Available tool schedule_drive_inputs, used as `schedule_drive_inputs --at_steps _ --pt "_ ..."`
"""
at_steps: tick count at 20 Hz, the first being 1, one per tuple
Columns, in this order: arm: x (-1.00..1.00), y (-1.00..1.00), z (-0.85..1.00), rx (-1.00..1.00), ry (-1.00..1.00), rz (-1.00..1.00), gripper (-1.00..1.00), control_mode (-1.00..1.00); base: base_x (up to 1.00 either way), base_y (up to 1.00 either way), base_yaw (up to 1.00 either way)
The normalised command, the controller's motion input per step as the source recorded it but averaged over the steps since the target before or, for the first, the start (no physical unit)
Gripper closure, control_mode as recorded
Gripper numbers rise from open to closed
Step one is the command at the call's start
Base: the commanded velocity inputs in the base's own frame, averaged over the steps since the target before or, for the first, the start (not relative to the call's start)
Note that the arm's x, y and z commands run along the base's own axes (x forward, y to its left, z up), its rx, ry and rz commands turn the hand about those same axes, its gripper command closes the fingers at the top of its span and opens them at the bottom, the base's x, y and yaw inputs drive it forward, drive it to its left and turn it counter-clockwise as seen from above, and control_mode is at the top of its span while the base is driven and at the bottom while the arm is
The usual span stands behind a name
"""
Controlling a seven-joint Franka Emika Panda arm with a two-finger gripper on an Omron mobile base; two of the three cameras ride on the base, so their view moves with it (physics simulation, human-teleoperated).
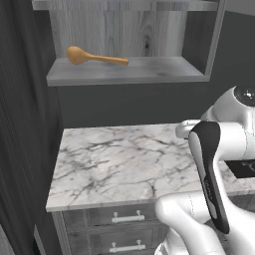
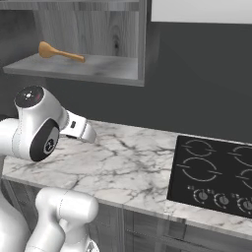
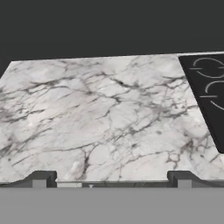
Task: Organize the utensils by type. Pick up the wooden spoons from the counter and place them in the open cabinet. Then pick up the metallic utensils from the counter and place them in the open drawer.
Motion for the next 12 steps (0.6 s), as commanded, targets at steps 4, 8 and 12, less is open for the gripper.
schedule_drive_inputs --at_steps 4,8,12 --pt "0.00 0.00 0.00 0.00 0.00 0.00 -1.00 1.00 -0.01 0.00 0.00" --pt "0.00 0.00 0.00 0.00 0.00 0.00 -1.00 1.00 -0.52 -0.03 -0.01" --pt "0.00 0.00 0.00 0.00 0.00 0.00 -1.00 1.00 -0.81 -0.21 -0.08"
